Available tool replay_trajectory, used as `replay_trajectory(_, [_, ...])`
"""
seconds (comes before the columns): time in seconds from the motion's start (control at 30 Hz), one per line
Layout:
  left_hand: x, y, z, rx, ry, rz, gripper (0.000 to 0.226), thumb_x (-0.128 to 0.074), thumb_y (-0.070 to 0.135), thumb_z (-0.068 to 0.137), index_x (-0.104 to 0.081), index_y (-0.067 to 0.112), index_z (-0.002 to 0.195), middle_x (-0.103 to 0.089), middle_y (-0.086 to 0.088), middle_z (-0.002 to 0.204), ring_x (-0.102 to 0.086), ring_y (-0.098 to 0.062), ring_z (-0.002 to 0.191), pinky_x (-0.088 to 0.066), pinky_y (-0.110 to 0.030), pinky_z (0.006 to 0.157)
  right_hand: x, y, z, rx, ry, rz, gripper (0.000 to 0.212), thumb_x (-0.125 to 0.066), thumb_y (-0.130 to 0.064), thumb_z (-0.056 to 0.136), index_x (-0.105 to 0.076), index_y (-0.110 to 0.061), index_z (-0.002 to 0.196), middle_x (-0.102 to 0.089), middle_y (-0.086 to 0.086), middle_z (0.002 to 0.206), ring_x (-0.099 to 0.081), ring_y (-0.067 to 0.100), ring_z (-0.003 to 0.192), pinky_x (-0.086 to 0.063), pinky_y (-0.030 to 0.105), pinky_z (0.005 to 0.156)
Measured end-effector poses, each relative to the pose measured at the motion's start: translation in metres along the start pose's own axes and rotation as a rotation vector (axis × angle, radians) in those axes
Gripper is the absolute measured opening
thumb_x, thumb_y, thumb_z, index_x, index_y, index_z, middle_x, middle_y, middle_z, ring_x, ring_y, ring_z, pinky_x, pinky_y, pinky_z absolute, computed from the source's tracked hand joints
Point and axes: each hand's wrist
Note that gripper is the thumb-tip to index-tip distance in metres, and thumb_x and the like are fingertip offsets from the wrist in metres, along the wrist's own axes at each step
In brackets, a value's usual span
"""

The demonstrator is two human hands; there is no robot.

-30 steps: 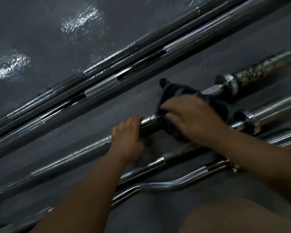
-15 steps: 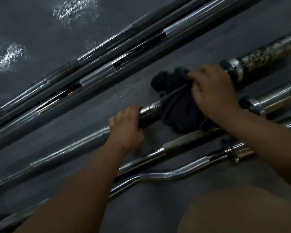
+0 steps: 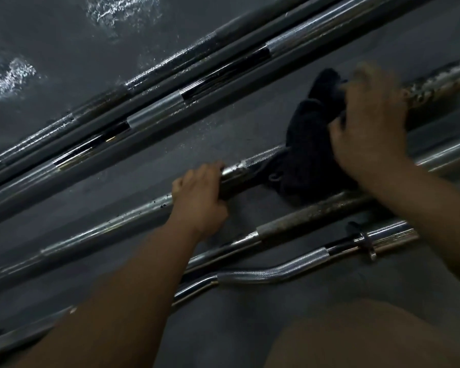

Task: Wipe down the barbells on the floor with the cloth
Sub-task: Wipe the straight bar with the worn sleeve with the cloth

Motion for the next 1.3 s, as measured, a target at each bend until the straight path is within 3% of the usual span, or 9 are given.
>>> replay_trajectory(0.1, [0.000,0.002,0.000,0.005,-0.031,-0.024,0.072,-0.063,0.020,0.078,-0.033,0.031,0.142,-0.044,0.003,0.138,-0.040,-0.024,0.124,-0.025,-0.037,0.100,-0.021,-0.048,-0.034,0.027,-0.116,0.022,0.065,-0.052,-0.050,0.085,-0.051,-0.019,0.142,-0.052,0.020,0.137,-0.047,0.038,0.129,-0.026,0.052,0.114])
replay_trajectory(0.2, [0.001,0.002,-0.004,0.004,-0.046,-0.032,0.073,-0.063,0.018,0.078,-0.031,0.031,0.143,-0.043,0.003,0.139,-0.040,-0.024,0.125,-0.025,-0.037,0.101,-0.032,-0.076,-0.038,0.091,-0.181,0.020,0.057,-0.055,-0.063,0.080,-0.066,-0.028,0.123,-0.058,0.013,0.128,-0.052,0.034,0.121,-0.028,0.050,0.111])
replay_trajectory(0.33, [0.000,0.001,-0.008,-0.006,-0.036,-0.060,0.071,-0.062,0.014,0.077,-0.034,0.032,0.141,-0.044,0.004,0.137,-0.039,-0.024,0.123,-0.024,-0.038,0.100,-0.008,-0.024,-0.012,0.373,-0.197,0.110,0.042,-0.057,-0.040,0.082,-0.069,-0.020,0.117,-0.065,0.010,0.114,-0.062,0.032,0.102,-0.047,0.043,0.091])
replay_trajectory(0.5, [-0.004,0.004,-0.008,-0.001,0.007,-0.038,0.069,-0.062,0.016,0.076,-0.034,0.031,0.138,-0.044,0.004,0.133,-0.040,-0.024,0.120,-0.024,-0.037,0.096,-0.012,-0.030,-0.024,0.046,0.009,0.149,0.032,-0.056,-0.020,0.075,-0.064,-0.008,0.103,-0.063,0.015,0.105,-0.057,0.037,0.096,-0.043,0.044,0.085])
replay_trajectory(0.7, [-0.008,0.001,-0.015,-0.005,-0.001,-0.058,0.060,-0.060,0.021,0.078,-0.040,0.021,0.135,-0.048,-0.004,0.124,-0.043,-0.028,0.117,-0.026,-0.036,0.091,-0.014,-0.092,-0.042,0.447,-0.212,0.347,0.036,-0.052,-0.017,0.071,-0.066,-0.015,0.104,-0.064,0.009,0.106,-0.057,0.034,0.097,-0.048,0.047,0.085])
replay_trajectory(0.8, [-0.012,0.003,-0.020,-0.030,0.022,-0.051,0.078,-0.062,0.016,0.073,-0.032,0.029,0.144,-0.044,0.001,0.135,-0.038,-0.024,0.125,-0.022,-0.036,0.099,0.009,-0.034,-0.018,0.160,-0.069,0.290,0.048,-0.054,-0.005,0.073,-0.067,-0.016,0.119,-0.057,0.016,0.106,-0.054,0.035,0.100,-0.045,0.041,0.085])
replay_trajectory(0.97, [-0.011,0.008,-0.019,-0.009,0.009,-0.056,0.080,-0.061,0.017,0.073,-0.029,0.030,0.145,-0.040,0.002,0.140,-0.034,-0.023,0.129,-0.020,-0.037,0.103,-0.022,-0.073,-0.047,0.004,-0.183,-0.028,0.044,-0.054,-0.055,0.080,-0.068,-0.026,0.110,-0.055,0.008,0.131,-0.044,0.032,0.128,-0.031,0.049,0.100])
replay_trajectory(1.1, [-0.005,0.001,-0.014,-0.026,-0.104,-0.087,0.083,-0.061,0.016,0.075,-0.024,0.035,0.147,-0.038,0.004,0.144,-0.033,-0.022,0.131,-0.021,-0.036,0.104,-0.010,-0.079,-0.020,0.334,-0.259,0.150,0.021,-0.055,-0.032,0.082,-0.066,-0.023,0.098,-0.067,0.000,0.100,-0.058,0.030,0.099,-0.042,0.042,0.082])
replay_trajectory(1.3, [-0.007,0.002,-0.013,-0.039,-0.045,-0.047,0.078,-0.059,0.019,0.075,-0.028,0.033,0.145,-0.040,0.005,0.138,-0.035,-0.022,0.125,-0.021,-0.037,0.099,-0.013,-0.030,-0.025,0.066,-0.267,-0.042,0.067,-0.052,-0.070,0.079,-0.062,-0.022,0.124,-0.056,0.012,0.128,-0.050,0.034,0.121,-0.036,0.052,0.105])
Point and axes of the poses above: each hand's wrist, its own z-axis towards the middle knuckle, its own x-axis out of the back of the hand, y = z × x
